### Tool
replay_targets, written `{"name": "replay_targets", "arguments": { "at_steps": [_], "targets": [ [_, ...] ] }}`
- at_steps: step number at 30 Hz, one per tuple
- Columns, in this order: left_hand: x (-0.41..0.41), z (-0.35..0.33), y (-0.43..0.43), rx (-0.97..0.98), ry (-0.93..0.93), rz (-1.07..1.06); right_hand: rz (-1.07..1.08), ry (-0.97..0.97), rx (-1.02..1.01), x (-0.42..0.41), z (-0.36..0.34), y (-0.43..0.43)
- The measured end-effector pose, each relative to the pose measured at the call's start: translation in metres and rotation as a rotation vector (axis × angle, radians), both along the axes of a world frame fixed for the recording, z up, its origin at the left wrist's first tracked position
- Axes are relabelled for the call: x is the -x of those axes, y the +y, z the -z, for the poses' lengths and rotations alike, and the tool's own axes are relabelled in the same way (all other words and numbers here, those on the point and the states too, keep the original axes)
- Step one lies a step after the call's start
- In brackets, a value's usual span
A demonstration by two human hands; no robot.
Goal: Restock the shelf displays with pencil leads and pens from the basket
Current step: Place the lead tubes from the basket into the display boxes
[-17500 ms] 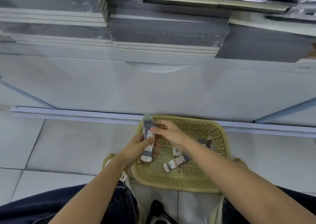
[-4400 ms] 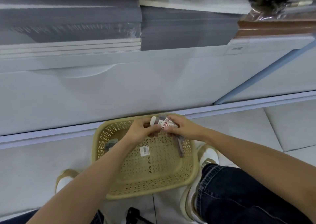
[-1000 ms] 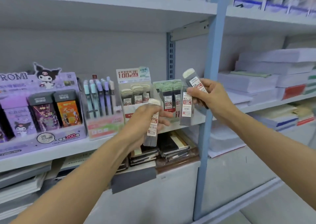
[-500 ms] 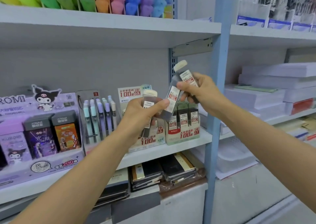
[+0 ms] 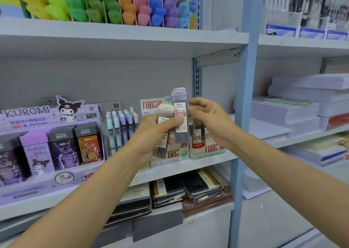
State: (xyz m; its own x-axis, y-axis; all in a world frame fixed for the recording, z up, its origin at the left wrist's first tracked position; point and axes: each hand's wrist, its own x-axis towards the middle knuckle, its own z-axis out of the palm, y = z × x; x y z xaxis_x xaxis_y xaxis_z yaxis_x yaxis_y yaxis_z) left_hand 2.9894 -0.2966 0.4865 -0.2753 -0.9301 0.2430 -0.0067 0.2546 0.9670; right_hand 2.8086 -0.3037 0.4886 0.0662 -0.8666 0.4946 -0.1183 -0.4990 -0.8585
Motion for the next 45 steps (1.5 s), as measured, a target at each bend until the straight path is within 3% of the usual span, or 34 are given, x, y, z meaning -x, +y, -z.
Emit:
{"name": "replay_targets", "arguments": {
  "at_steps": [7,11,14,20,24,31,36,40,45],
  "targets": [
    [-0.016,0.000,0.009,0.040,0.025,-0.093,-0.036,0.043,-0.071,-0.009,-0.002,0.011],
    [-0.020,-0.001,0.013,0.062,-0.012,-0.116,0.032,0.000,0.022,-0.015,-0.011,0.017],
    [-0.019,-0.001,0.016,0.129,-0.057,-0.092,0.095,0.102,0.077,-0.015,-0.017,0.018],
    [-0.016,-0.005,0.015,0.117,-0.020,-0.109,0.025,0.078,0.061,-0.005,-0.028,0.017],
    [-0.014,-0.005,0.011,0.137,-0.055,-0.111,0.029,0.181,0.105,-0.005,-0.028,0.015],
    [-0.024,-0.009,-0.002,0.121,-0.011,-0.159,0.013,-0.006,0.051,0.016,-0.046,0.003],
    [-0.032,-0.014,-0.013,0.167,-0.006,-0.179,0.141,-0.131,0.214,0.046,-0.070,-0.008],
    [-0.037,-0.016,-0.017,0.186,0.012,-0.222,0.282,0.059,0.228,0.057,-0.057,-0.024],
    [-0.042,-0.013,-0.024,0.200,-0.011,-0.257,0.306,0.278,0.283,0.059,-0.052,-0.039]
  ]
}}
